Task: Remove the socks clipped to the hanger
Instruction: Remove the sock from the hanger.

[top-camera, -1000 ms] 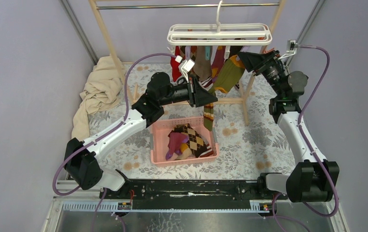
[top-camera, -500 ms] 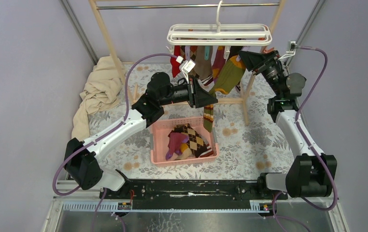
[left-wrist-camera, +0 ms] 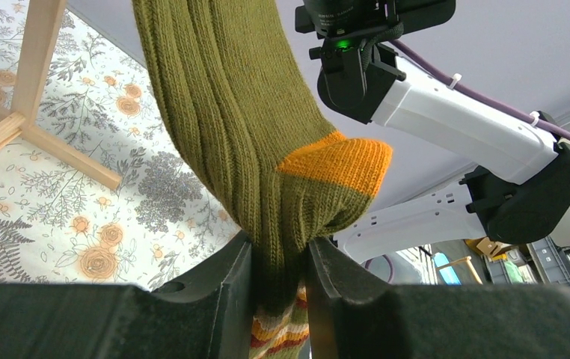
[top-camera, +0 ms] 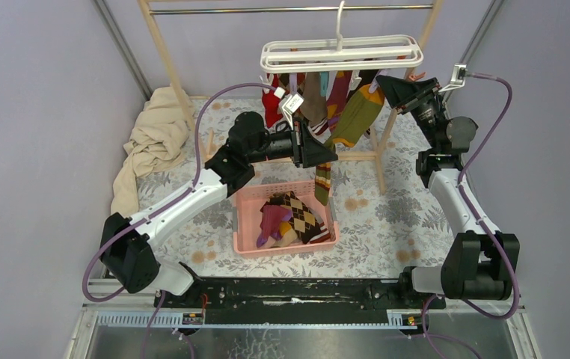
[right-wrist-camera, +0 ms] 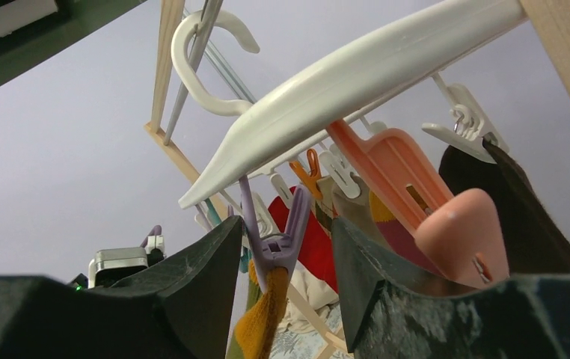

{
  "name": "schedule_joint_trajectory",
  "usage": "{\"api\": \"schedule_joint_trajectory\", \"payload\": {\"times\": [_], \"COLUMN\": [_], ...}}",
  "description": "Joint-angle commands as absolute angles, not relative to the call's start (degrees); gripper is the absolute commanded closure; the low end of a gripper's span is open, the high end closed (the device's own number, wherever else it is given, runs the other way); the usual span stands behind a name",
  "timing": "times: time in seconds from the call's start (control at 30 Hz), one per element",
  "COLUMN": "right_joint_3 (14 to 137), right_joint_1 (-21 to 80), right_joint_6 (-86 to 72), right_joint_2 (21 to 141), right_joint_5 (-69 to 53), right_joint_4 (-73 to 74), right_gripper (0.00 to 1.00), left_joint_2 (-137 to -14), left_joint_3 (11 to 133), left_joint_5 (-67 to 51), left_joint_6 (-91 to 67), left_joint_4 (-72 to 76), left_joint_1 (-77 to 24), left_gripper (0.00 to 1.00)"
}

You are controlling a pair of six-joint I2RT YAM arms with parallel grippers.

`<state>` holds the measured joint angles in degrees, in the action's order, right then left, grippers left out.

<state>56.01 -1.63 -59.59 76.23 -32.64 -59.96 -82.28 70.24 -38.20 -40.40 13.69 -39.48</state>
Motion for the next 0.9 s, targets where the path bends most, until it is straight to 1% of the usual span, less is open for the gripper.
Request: {"api": "schedule_joint_trajectory", "payload": {"times": [0.0,0.13,0.43,0.5,0.7,0.73,0.8,0.87], "right_joint_3": [56.99,57.03,57.88,57.77,57.7,57.85,58.0,58.05], "right_joint_1": [-1.93,-1.93,-1.93,-1.93,-1.93,-1.93,-1.93,-1.93], "right_joint_6": [-60.2,-60.65,-61.55,-61.4,-59.92,-59.61,-59.42,-59.46], "right_joint_2": [75.8,76.26,77.28,77.21,76.34,76.23,76.2,76.14], "right_joint_5": [-33.83,-33.84,-34.46,-34.64,-34.37,-34.37,-34.59,-34.63], "right_joint_4": [-64.42,-65.26,-66.28,-66.01,-63.68,-63.13,-62.93,-62.35], "right_gripper": [0.46,0.49,0.59,0.63,0.82,0.84,0.83,0.76], "left_joint_2": [-82.97,-83.1,-83.27,-83.32,-83.11,-82.93,-82.54,-81.86], "left_joint_3": [70.38,70.31,70.14,70.24,70.17,70.09,69.69,68.97], "left_joint_5": [-39.55,-39.55,-39.65,-39.7,-39.64,-39.59,-39.32,-39.05], "left_joint_6": [-40.25,-40.25,-40.34,-40.39,-40.19,-40.1,-39.79,-39.73], "left_joint_4": [15.73,15.82,16.04,16.08,15.64,15.48,14.94,14.6], "left_joint_1": [-39.73,-39.73,-39.66,-39.73,-39.72,-39.68,-39.75,-39.73], "left_gripper": [0.66,0.66,0.66,0.66,0.66,0.66,0.66,0.66]}}
